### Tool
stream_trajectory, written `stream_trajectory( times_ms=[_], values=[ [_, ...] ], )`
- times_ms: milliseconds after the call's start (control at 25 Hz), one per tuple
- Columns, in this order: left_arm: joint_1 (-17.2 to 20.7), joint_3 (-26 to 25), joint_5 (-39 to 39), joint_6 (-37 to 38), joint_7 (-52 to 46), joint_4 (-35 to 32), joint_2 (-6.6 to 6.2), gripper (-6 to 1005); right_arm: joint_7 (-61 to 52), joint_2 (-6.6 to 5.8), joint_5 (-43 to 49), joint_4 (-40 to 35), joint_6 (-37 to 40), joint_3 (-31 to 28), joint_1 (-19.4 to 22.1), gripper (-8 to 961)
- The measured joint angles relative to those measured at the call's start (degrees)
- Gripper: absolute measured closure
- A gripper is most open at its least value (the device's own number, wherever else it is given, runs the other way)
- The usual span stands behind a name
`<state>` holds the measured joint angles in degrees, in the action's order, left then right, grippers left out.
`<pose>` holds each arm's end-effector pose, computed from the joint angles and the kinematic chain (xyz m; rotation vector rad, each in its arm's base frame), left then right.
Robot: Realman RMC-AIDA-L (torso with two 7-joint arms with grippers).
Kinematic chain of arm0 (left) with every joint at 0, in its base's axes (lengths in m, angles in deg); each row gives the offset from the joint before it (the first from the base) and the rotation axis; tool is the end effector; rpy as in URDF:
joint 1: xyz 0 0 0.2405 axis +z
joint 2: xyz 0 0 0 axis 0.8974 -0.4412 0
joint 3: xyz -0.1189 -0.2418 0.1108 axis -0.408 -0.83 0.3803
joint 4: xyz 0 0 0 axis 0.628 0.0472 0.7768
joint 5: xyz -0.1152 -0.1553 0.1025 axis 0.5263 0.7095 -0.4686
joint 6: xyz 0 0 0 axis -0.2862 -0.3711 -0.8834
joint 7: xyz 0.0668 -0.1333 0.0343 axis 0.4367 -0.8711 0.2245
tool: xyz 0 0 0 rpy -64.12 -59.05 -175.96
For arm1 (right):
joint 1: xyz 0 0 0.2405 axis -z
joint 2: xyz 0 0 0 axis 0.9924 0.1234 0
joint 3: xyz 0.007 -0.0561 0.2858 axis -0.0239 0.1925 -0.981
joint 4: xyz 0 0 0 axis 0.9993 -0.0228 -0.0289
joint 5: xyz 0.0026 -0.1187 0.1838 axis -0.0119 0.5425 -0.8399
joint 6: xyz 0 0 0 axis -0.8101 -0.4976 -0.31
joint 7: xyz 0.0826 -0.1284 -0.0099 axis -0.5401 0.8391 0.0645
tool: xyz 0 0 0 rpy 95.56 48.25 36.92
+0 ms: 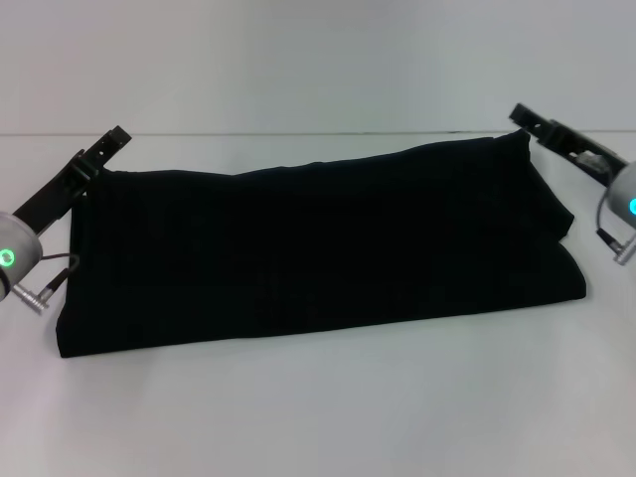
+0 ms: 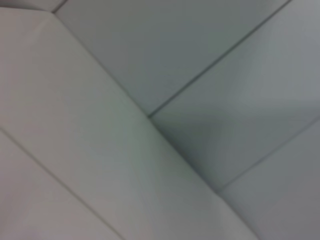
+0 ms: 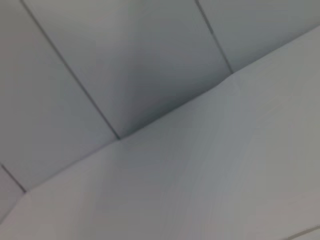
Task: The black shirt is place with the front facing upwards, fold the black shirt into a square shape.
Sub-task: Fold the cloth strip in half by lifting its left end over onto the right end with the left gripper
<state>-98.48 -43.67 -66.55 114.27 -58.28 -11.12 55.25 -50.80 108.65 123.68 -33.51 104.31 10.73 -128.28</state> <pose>-0.3530 0.4200 -0.0120 -1.4850 -1.4780 -1.1349 0.3115 0.4784 -0.0338 -1.6379 1.2711 0.8512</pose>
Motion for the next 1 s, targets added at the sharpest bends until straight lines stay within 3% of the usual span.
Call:
stream_trajectory(
  times_ms=[160, 240, 440, 600, 760, 1000],
  values=[
    [2.36, 1.65, -0.36, 6.58, -2.45, 0.0, -1.19, 247, -0.03, -0.36, -2.82, -1.04, 7.74, 0.31, 3.99, 113],
    [3.88, 4.19, -0.42, 10.48, -4.68, 0.0, -2.28, 246, 0.14, -0.7, -1.85, -1.84, 14.41, 1.75, 6.23, 113],
    [8.61, 10.46, -0.44, 21.72, -9.92, -0.66, -5.72, 244, 0.99, -1.15, 5.53, -7.61, 29.48, 11.96, 11.33, 114],
    [13.15, 15.21, -0.66, 27.69, -17.58, -2.51, -8.21, 220, 6.4, -0.49, 10.93, -10.69, 36.2, 19.21, 13.85, 115],
    [17.8, 15.41, -2.85, 31.39, -25.02, -6.03, -8.54, 150, 12.98, 0.03, 13.67, -9.75, 38.07, 24.38, 14.62, 115],
    [22.88, 15.35, -6.32, 33.71, -35.27, -9.73, -7.88, 100, 20.4, 0.31, 14.34, -6.57, 38.03, 28.37, 14.81, 116]
  ],
)
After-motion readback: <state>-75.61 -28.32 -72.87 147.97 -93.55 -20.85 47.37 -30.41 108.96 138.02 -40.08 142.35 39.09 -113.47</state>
